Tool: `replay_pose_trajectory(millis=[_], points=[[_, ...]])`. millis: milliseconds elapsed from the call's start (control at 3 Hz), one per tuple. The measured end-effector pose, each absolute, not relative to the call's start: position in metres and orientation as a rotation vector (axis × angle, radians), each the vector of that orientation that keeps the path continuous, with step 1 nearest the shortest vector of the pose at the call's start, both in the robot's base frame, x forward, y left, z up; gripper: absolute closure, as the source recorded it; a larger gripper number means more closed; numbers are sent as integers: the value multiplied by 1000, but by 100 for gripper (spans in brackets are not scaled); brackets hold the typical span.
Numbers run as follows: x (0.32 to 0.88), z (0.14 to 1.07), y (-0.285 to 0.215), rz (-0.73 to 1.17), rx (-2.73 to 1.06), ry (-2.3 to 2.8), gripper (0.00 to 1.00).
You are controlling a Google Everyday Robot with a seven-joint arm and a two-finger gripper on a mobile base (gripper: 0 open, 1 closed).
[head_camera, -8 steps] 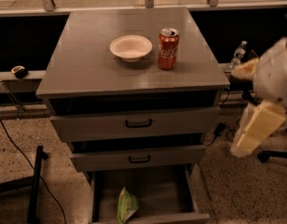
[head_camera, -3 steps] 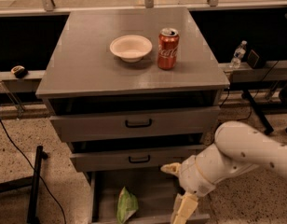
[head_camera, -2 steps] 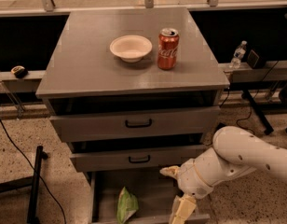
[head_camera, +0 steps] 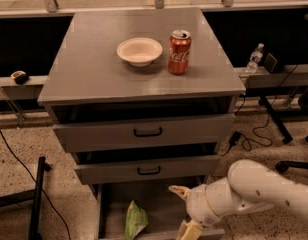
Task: Pick green rice chip bag from bottom drawer and place on counter
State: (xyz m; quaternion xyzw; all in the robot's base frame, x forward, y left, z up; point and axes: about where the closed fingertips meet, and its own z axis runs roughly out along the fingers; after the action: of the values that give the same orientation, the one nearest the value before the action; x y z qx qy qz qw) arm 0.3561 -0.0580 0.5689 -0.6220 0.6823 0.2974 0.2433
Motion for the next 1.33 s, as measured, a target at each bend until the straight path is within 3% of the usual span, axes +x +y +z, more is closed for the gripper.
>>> replay_pose_trajectory(millis=[667,1333], points=[[413,498,-65,638,-1640,1627,0],[425,460,-52,716,-1680,1588,0]])
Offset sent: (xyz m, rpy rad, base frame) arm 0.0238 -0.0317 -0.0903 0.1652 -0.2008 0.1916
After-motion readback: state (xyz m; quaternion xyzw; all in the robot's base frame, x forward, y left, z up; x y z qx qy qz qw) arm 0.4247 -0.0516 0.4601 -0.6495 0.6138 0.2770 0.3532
